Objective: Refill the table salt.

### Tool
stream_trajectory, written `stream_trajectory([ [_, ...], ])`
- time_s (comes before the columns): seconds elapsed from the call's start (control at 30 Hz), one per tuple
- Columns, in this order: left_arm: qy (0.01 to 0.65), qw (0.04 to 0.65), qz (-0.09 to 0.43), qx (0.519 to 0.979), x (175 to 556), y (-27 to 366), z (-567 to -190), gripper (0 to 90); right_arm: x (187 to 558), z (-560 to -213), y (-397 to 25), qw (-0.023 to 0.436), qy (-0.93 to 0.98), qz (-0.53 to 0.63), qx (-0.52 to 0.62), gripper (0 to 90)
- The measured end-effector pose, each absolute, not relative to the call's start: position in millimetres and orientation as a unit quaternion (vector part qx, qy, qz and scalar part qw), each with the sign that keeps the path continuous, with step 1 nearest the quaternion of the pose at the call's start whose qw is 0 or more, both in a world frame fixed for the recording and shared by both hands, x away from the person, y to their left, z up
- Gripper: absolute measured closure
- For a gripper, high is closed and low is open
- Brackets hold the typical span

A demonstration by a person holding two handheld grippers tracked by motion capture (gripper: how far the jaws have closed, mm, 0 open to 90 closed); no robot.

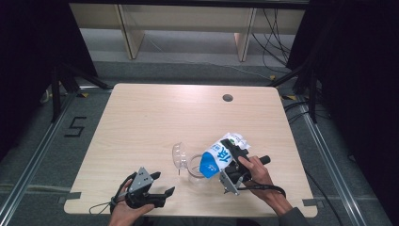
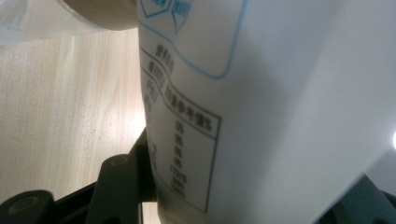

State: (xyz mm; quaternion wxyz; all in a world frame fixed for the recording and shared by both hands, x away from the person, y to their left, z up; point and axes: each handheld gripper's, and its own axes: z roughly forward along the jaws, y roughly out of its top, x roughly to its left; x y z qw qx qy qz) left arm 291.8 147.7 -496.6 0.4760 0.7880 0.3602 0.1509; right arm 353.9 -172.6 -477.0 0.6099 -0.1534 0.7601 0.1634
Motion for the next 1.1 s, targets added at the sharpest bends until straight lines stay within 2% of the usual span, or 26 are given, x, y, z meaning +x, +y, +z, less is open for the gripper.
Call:
stream_trajectory([
  [0.17, 0.363, 0.475, 0.150, 0.787, 291.4, 147.6, -496.5, 24.0, 353.0, -479.7, -172.6, 0.607, 0.764, 0.168, -0.141, 47.1],
  [0.3, 0.358, 0.475, 0.153, 0.789, 291.8, 148.2, -496.3, 24.0, 352.2, -471.9, -173.2, 0.621, 0.752, 0.129, -0.180, 47.4],
  [0.37, 0.363, 0.480, 0.148, 0.785, 291.8, 147.4, -497.1, 24.0, 353.1, -477.0, -172.5, 0.616, 0.754, 0.163, -0.158, 47.4],
  [0.43, 0.362, 0.478, 0.152, 0.786, 291.2, 147.2, -496.3, 24.0, 351.2, -474.1, -174.0, 0.621, 0.755, 0.132, -0.163, 47.5],
  [1.1, 0.361, 0.478, 0.152, 0.786, 291.0, 146.8, -496.4, 24.0, 353.1, -480.1, -174.0, 0.624, 0.752, 0.145, -0.157, 48.0],
])
